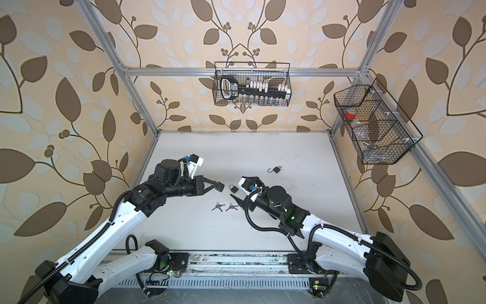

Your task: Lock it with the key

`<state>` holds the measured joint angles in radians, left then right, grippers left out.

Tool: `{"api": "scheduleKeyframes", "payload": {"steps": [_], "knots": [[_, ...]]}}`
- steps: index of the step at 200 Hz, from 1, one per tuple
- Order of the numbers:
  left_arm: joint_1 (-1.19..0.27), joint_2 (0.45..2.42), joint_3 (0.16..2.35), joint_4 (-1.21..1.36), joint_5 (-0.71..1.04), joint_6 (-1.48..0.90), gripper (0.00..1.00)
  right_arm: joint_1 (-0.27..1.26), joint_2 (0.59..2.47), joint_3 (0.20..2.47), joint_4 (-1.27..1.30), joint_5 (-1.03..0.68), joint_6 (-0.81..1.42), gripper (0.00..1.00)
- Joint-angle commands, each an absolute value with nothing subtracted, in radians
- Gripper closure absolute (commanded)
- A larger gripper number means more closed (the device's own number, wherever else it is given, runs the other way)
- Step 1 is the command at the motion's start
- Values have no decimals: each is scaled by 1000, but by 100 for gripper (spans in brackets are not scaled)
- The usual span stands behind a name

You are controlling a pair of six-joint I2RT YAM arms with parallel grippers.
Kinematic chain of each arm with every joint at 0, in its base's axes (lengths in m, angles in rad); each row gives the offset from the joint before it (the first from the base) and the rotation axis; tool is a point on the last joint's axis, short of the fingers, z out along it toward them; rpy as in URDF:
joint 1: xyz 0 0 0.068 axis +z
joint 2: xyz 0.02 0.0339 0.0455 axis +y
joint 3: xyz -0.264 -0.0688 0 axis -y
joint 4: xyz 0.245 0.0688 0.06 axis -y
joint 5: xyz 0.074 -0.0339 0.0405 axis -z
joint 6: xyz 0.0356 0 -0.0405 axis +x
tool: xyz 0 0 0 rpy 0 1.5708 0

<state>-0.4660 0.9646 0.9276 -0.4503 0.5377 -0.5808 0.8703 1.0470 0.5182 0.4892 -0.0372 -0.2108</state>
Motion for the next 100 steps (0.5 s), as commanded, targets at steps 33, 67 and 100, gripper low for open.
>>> {"api": "scheduleKeyframes", "payload": {"steps": [33,67,100], "knots": [[-487,965,934,-361,592,-591,100,922,1128,598,534,-37,-315,21],[-491,963,936,-374,579,-590,100,939,1212,673,511,-24,-310,29],[-494,965,940,-382,571,-591,100,942,1258,712,514,-17,-296,37]]}}
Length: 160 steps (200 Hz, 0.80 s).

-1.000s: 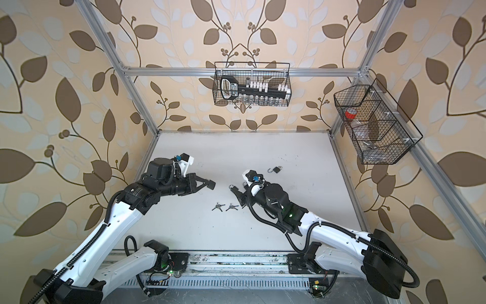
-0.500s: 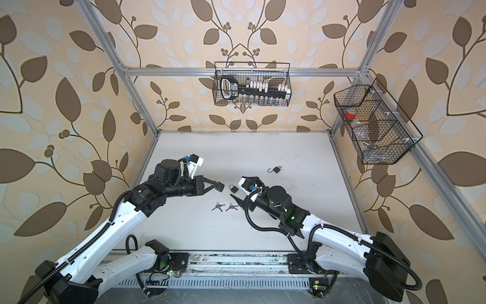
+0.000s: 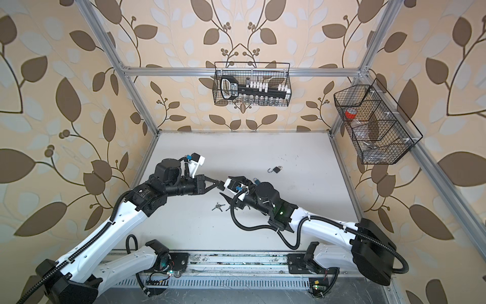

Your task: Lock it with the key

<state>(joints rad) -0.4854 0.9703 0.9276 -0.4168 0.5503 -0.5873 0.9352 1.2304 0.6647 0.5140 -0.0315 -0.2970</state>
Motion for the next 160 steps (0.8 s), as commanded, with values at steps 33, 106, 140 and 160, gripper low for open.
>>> {"api": "scheduleKeyframes", "payload": {"steps": [33,106,140,160], "knots": [[-494,967,942,-383,565,-591,100,954,1309,755,467,-6,-326,47],[-493,963,942,-387,561,-586,100,956,1330,761,472,20,-328,63],[-494,966,943,-394,558,-585,100,956,1321,758,475,21,-326,70],[-494,962,948,-400,539,-583,100,957,1308,755,467,32,-318,77]]}}
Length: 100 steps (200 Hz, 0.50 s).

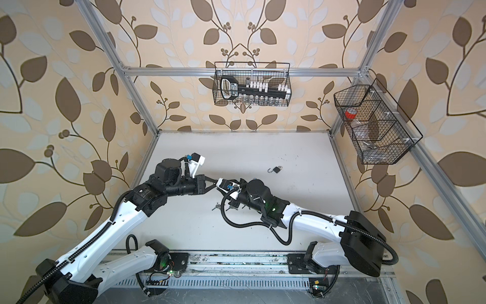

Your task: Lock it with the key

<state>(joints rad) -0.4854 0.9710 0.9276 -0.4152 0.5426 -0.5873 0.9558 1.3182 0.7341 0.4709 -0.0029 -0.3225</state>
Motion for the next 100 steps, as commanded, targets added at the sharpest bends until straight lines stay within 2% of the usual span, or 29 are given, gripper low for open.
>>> {"api": "scheduleKeyframes", "payload": {"steps": [1,13,20,30,41,65,80,100], "knots": [[-494,962,948,-401,538,-582,100,957,1308,755,466,33,-317,78],[-494,958,949,-405,523,-580,99,957,1291,749,455,43,-301,85],[-494,954,951,-407,512,-576,88,957,1279,743,446,49,-287,89],[-494,941,955,-420,480,-566,66,956,1263,732,433,59,-269,92],[-493,916,959,-464,382,-559,46,956,1255,721,412,83,-232,95],[-490,838,933,-553,112,-576,20,946,1281,713,339,112,-164,99],[-473,817,927,-611,30,-587,3,940,1308,723,304,110,-114,100],[-422,816,921,-663,31,-595,1,934,1369,760,270,103,-53,100]]}}
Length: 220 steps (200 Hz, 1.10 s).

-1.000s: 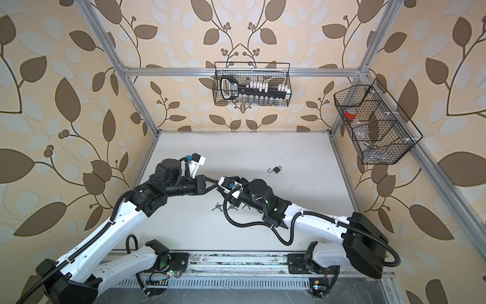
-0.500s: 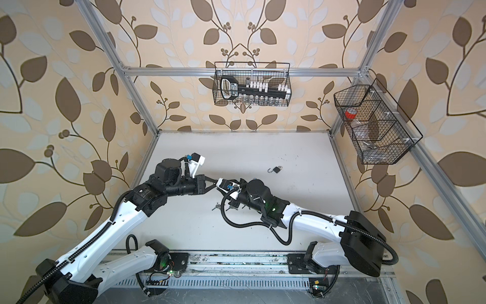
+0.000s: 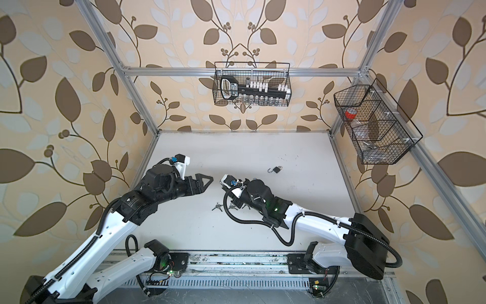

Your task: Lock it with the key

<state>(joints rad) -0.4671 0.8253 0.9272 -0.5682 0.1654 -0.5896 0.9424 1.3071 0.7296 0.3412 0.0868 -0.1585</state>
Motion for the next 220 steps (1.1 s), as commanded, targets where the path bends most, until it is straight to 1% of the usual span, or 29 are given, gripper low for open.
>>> {"api": "scheduleKeyframes", "payload": {"steps": [1,39,63,104,141,160,188,220], "knots": [[-419,816,920,-665,32,-596,1,934,1373,763,267,101,-50,100],[-308,773,852,-671,110,-626,1,918,1584,947,94,61,34,100],[-219,744,787,-634,210,-658,1,891,1735,1106,-70,24,73,100],[-84,737,714,-577,381,-693,1,862,1910,1276,-186,18,73,100],[44,709,645,-464,566,-761,1,838,2032,1410,-257,42,86,98],[97,720,623,-430,631,-782,1,838,2081,1462,-284,45,83,97],[149,721,617,-437,681,-772,1,839,2138,1513,-317,55,80,97],[171,700,621,-453,702,-761,1,839,2180,1554,-331,55,77,97]]}}
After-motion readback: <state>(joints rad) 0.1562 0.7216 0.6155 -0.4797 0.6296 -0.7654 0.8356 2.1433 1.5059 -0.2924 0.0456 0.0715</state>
